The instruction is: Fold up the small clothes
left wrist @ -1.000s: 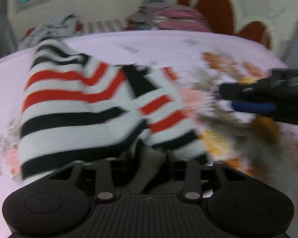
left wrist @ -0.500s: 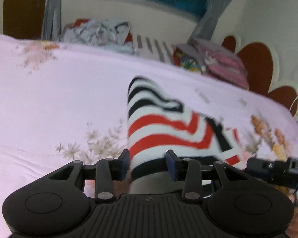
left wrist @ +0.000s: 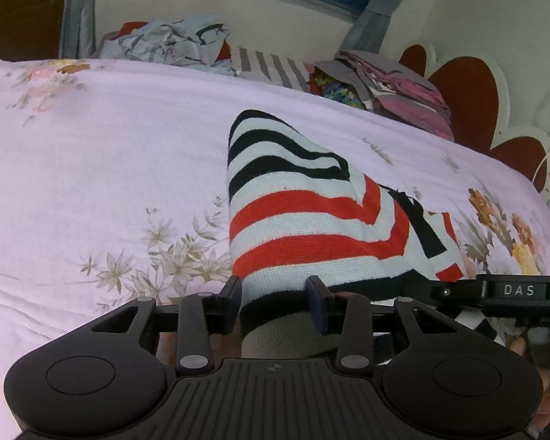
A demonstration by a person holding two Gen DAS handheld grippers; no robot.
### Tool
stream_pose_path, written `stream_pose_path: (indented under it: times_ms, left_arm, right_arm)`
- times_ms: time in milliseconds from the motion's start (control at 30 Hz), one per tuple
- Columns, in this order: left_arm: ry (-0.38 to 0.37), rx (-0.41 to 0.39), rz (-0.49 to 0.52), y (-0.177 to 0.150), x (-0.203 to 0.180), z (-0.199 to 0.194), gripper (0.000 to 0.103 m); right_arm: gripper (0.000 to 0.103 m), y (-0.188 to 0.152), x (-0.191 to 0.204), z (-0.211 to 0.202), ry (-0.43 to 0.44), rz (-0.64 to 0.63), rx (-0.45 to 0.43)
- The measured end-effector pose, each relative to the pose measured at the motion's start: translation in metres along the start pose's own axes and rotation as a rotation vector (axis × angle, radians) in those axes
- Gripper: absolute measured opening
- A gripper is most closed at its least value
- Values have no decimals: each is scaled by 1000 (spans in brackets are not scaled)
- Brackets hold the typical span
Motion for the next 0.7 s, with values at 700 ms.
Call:
stream_pose_path:
  times_ms: [700]
  left_arm:
    - [-55, -19, 198, 11, -72, -19, 39]
  right_arm:
    - [19, -6, 20, -94, -136, -302, -183]
Point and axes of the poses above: each gripper's, at about its wrist camera, not at the fingertips, and z roughly the way its jaws point, x to its left, y to its top, the point moved 4 cm from there along z, roughly the way its jaws point, and after that the axes turned 8 degrees about y, right-handed, at the moved point
